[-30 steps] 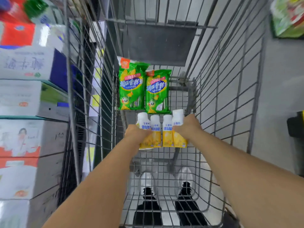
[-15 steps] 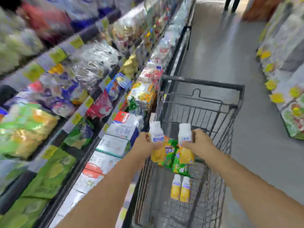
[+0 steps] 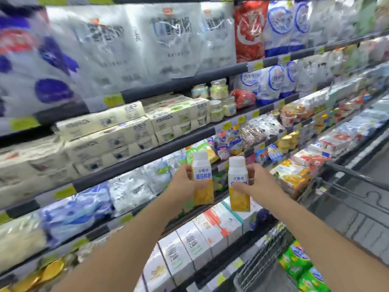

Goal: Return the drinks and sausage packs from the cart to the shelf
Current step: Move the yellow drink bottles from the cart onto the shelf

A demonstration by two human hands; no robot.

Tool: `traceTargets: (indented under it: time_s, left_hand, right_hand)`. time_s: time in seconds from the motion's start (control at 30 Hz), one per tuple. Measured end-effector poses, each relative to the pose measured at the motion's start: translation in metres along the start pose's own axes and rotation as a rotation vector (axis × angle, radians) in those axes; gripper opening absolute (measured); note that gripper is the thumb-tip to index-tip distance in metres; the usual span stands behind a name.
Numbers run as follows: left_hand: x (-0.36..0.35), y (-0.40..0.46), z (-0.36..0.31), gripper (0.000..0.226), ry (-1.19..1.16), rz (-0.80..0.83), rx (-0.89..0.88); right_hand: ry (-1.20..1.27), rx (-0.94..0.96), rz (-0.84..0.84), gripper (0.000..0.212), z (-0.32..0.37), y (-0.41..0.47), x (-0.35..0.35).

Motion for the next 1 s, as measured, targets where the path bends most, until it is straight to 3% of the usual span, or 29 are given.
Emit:
traceTargets:
  time_s: [0.2,0.37,0.63,0.8,1.0]
  left_hand:
    - [0.178,-0.082,-0.02,0.038,-0.041,-0.283,-0.062]
    - [0.33,-0.174,-0.012,0.048,-0.07,-0.502,-0.073]
    - [0.561,-0.319,-0.012,0.044,-0.007,-0.738,-0.101]
    - [0.662,-0.369,-0.007,0.044,0.021,-0.845,-0.077]
    - [0.729,-0.362,-0.006,0.044,0.03,-0.905,-0.109]
  right_hand:
    - [-0.063,0.232,0.133,0.055,0.149,-0.028,-0.094]
    - [-0.067,0.401,0.256,0.044,0.282,-0.077,-0.2]
    - [0.02,0.586,0.447,0.044,0.478,-0.184,-0.383]
    - [0.038,0.659,0.511,0.044,0.558,-0.227,-0.461]
    - [0.057,0.692,0.506,0.041,0.606,-0.233,-0.516]
Point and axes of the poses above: each hand's wrist, its own y-axis towards the middle knuckle, its own x-axis out of the back of the hand, z = x × y, the point moved 10 cm from there along y, towards the middle knuckle, and after that the axes turned 12 degrees about -y, right-handed, at the moved point
